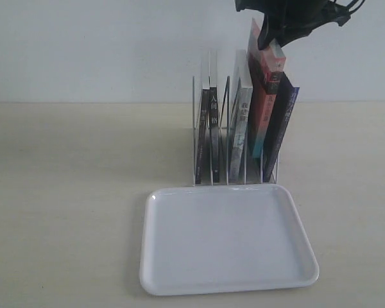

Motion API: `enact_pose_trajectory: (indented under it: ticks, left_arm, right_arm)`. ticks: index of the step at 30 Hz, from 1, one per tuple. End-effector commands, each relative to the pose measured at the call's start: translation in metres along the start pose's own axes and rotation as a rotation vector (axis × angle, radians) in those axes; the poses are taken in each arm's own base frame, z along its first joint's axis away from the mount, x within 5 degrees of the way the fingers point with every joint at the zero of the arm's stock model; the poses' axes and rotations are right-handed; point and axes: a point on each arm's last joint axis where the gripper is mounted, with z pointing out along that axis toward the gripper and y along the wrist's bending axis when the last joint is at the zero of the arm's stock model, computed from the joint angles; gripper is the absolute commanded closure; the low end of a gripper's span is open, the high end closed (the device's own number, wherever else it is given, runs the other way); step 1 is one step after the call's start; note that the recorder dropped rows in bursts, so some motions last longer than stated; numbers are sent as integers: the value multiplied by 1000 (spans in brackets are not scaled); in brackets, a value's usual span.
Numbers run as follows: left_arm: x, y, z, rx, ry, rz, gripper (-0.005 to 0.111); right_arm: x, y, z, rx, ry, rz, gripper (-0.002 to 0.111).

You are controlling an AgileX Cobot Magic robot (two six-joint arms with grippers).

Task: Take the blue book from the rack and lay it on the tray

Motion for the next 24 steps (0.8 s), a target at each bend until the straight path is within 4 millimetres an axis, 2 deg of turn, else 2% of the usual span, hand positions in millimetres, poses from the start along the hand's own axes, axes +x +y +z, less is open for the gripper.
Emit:
enact_pose_trajectory:
  ticks: [1,13,20,24]
  left_arm:
    - [-3,0,-1,-1,-22,-6,102]
    - [-3,0,-1,-1,-22,-6,102]
    - [-3,0,-1,-1,-22,-6,102]
    - [-3,0,-1,-1,-22,-6,102]
  right_arm:
    - [-7,1,-16,8,-66,-17,107]
    - [-5,1,-17,9,-51,-14,107]
    - [-6,4,-34,5,-75,-19,107]
    - [-4,4,-37,5,-64,-20,107]
